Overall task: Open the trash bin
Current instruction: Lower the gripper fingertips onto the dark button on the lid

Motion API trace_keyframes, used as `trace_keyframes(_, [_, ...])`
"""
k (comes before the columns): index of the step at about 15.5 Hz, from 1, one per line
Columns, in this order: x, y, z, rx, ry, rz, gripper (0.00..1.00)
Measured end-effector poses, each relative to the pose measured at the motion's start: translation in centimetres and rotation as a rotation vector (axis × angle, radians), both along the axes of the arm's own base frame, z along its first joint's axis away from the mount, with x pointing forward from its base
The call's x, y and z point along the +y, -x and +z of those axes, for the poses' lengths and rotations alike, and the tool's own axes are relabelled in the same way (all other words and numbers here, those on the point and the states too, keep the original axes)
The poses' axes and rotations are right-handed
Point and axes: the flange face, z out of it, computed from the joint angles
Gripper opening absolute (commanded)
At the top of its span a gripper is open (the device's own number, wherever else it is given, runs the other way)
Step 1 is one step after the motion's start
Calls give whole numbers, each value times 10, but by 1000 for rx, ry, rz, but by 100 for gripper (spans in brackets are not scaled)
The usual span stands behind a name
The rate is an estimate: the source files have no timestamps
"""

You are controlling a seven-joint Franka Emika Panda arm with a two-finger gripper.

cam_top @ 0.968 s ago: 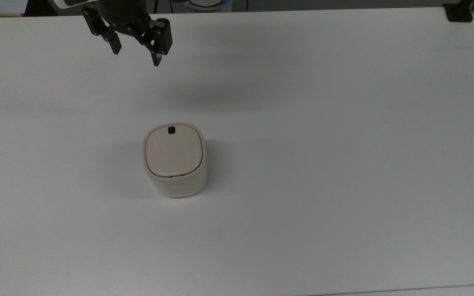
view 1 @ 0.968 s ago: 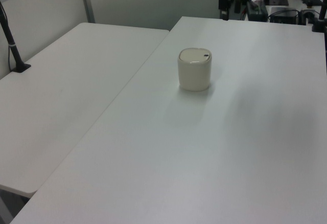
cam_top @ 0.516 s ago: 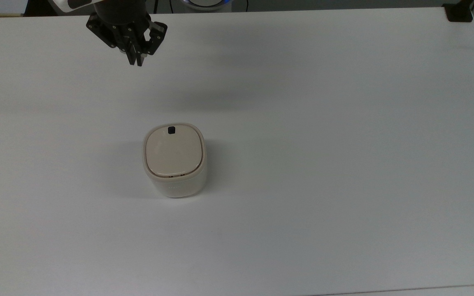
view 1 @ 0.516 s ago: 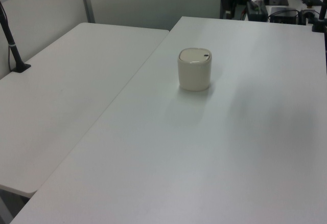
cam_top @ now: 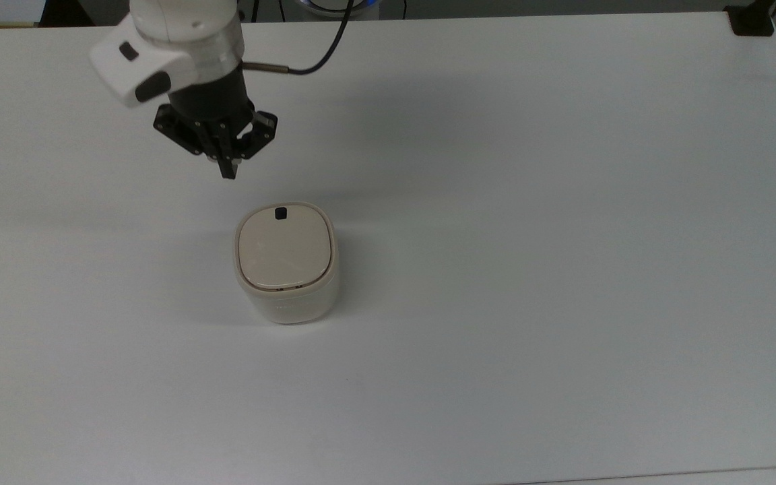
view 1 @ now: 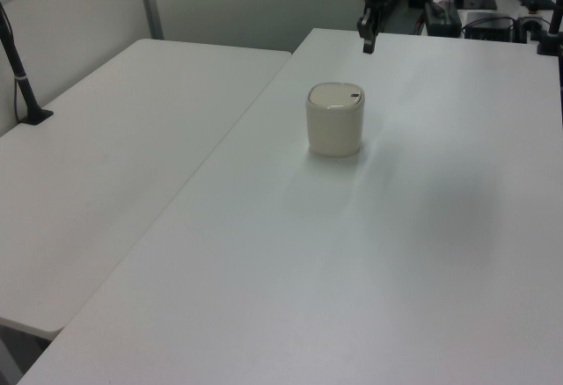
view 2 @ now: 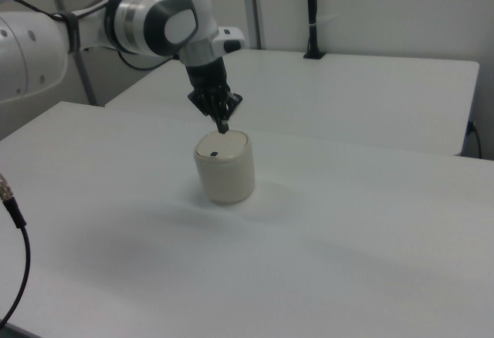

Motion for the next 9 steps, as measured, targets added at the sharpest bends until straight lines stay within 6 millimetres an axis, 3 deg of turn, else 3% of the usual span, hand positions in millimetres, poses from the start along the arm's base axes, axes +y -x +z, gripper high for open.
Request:
trace_keyframes(5, [6,-13,-44,57,1,50,0])
trace_keyframes(9, [37,-20,-73,98,-2,99,0])
